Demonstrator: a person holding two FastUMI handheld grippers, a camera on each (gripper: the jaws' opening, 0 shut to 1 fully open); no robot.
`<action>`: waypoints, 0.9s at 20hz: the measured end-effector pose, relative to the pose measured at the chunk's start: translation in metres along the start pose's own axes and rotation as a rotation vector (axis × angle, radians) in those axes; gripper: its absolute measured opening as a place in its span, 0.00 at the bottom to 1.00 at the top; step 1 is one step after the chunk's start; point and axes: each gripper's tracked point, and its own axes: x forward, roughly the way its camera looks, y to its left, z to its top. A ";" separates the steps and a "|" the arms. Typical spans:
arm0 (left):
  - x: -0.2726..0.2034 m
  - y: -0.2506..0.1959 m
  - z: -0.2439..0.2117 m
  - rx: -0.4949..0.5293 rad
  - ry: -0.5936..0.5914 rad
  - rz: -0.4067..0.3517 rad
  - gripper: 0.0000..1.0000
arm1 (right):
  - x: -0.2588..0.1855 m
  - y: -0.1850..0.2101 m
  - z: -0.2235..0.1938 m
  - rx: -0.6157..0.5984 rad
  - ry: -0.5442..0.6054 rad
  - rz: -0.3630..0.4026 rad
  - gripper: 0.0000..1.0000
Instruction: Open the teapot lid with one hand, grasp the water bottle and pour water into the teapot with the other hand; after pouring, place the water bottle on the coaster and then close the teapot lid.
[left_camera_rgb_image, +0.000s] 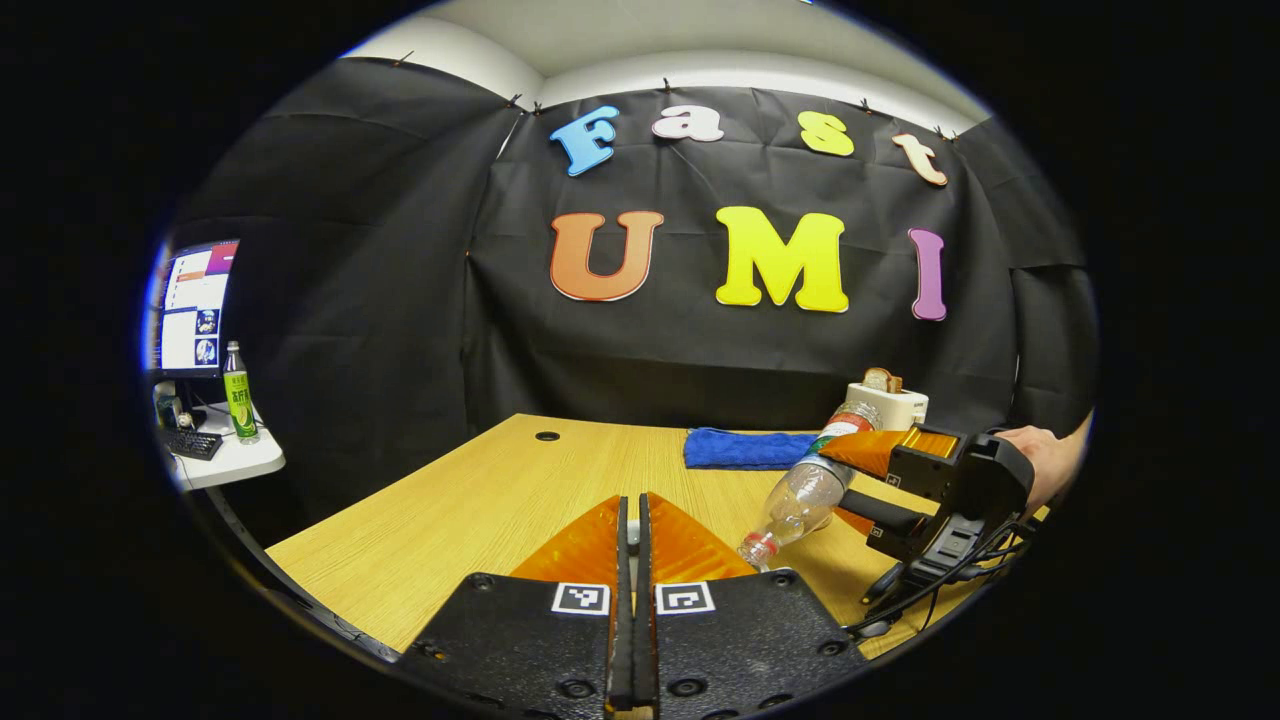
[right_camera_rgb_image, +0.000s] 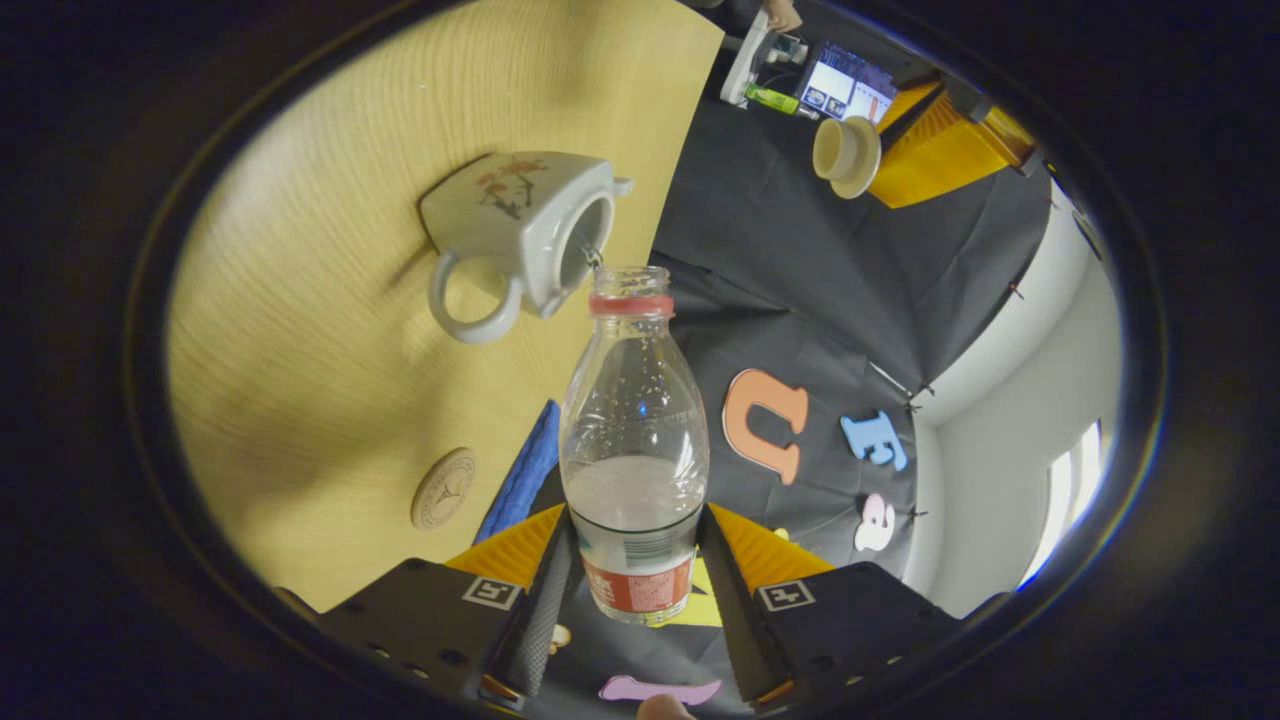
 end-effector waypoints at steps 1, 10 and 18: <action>0.000 0.000 0.000 0.000 0.000 -0.001 0.03 | 0.001 -0.002 -0.001 -0.006 0.002 -0.002 0.71; -0.003 0.001 0.003 -0.002 -0.007 0.001 0.03 | 0.002 -0.010 0.001 -0.068 -0.004 -0.030 0.72; -0.003 0.004 0.004 -0.001 -0.010 0.004 0.03 | 0.001 -0.013 0.003 -0.093 -0.011 -0.043 0.71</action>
